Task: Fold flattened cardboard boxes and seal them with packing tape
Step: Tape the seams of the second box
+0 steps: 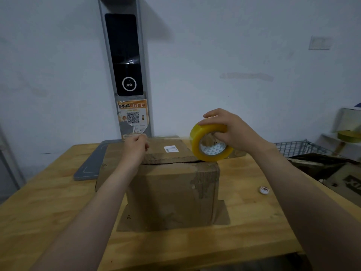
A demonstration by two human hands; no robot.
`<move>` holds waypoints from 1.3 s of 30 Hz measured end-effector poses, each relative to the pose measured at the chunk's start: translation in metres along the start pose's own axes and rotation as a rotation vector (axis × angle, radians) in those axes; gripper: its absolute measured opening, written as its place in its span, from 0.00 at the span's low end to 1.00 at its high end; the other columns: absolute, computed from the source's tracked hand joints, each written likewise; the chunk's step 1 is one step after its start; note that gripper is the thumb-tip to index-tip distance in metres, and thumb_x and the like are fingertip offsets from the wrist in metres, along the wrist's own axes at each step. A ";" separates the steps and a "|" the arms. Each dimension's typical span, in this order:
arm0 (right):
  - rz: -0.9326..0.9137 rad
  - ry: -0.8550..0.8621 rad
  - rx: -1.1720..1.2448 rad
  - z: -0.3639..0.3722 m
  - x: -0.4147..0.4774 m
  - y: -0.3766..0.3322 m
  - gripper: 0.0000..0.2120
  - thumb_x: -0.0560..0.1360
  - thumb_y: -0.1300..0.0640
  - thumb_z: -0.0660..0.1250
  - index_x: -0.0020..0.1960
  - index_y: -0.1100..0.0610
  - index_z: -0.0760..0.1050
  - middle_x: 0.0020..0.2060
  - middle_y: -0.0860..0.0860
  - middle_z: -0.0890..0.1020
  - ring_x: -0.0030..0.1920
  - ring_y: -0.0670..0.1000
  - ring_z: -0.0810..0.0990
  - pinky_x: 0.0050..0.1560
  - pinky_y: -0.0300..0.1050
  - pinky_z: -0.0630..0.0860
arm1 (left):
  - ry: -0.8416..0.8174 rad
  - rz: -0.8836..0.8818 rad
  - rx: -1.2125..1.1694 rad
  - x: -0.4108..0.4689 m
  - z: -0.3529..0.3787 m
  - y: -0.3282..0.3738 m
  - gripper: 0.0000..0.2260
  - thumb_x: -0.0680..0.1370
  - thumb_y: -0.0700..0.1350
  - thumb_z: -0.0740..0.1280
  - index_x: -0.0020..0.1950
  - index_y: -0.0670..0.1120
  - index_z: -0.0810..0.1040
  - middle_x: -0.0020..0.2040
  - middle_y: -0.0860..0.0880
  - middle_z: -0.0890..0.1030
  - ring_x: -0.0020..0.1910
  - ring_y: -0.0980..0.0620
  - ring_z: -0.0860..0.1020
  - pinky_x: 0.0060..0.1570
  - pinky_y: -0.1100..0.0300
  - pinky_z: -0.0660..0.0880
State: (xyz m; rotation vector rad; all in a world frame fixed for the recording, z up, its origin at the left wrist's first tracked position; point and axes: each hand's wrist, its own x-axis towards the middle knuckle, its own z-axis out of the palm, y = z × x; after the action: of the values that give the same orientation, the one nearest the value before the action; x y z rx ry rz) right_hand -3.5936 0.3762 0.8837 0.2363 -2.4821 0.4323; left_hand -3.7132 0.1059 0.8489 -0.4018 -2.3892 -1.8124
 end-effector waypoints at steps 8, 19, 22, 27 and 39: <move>0.067 0.141 0.150 0.017 -0.006 -0.001 0.32 0.75 0.74 0.65 0.65 0.40 0.73 0.60 0.49 0.75 0.59 0.44 0.72 0.58 0.24 0.65 | 0.039 -0.044 -0.141 0.004 -0.003 -0.006 0.17 0.86 0.47 0.57 0.39 0.43 0.73 0.37 0.47 0.74 0.34 0.48 0.70 0.32 0.58 0.65; 0.054 0.178 0.164 0.019 -0.015 -0.005 0.29 0.75 0.75 0.61 0.64 0.46 0.76 0.57 0.53 0.73 0.59 0.51 0.72 0.53 0.25 0.66 | 0.031 0.049 -0.083 0.003 0.001 -0.009 0.18 0.86 0.49 0.58 0.39 0.43 0.74 0.36 0.47 0.74 0.34 0.49 0.70 0.33 0.57 0.65; 0.051 0.181 0.168 0.022 -0.016 -0.006 0.30 0.75 0.76 0.60 0.63 0.44 0.76 0.57 0.53 0.72 0.57 0.50 0.72 0.51 0.25 0.67 | 0.019 0.030 -0.087 0.004 0.002 -0.008 0.18 0.86 0.49 0.58 0.39 0.43 0.75 0.36 0.48 0.75 0.35 0.49 0.71 0.34 0.57 0.66; 0.038 0.134 0.131 0.017 -0.011 -0.008 0.31 0.75 0.75 0.62 0.61 0.40 0.76 0.57 0.51 0.73 0.52 0.47 0.75 0.48 0.26 0.69 | 0.027 -0.043 -0.289 0.014 -0.015 -0.009 0.16 0.85 0.48 0.60 0.39 0.44 0.74 0.37 0.49 0.74 0.37 0.51 0.73 0.42 0.56 0.72; 0.015 -0.130 -0.215 0.020 0.017 -0.044 0.26 0.80 0.64 0.64 0.65 0.32 0.73 0.65 0.45 0.71 0.60 0.50 0.67 0.56 0.52 0.75 | 0.025 -0.056 -0.139 0.035 -0.066 -0.069 0.17 0.84 0.49 0.62 0.37 0.45 0.72 0.36 0.48 0.74 0.39 0.50 0.73 0.40 0.54 0.71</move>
State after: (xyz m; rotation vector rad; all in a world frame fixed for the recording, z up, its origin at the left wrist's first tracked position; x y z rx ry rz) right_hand -3.6066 0.3271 0.8891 0.1624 -2.6348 0.1579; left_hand -3.7701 0.0306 0.8116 -0.3264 -2.2880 -2.0034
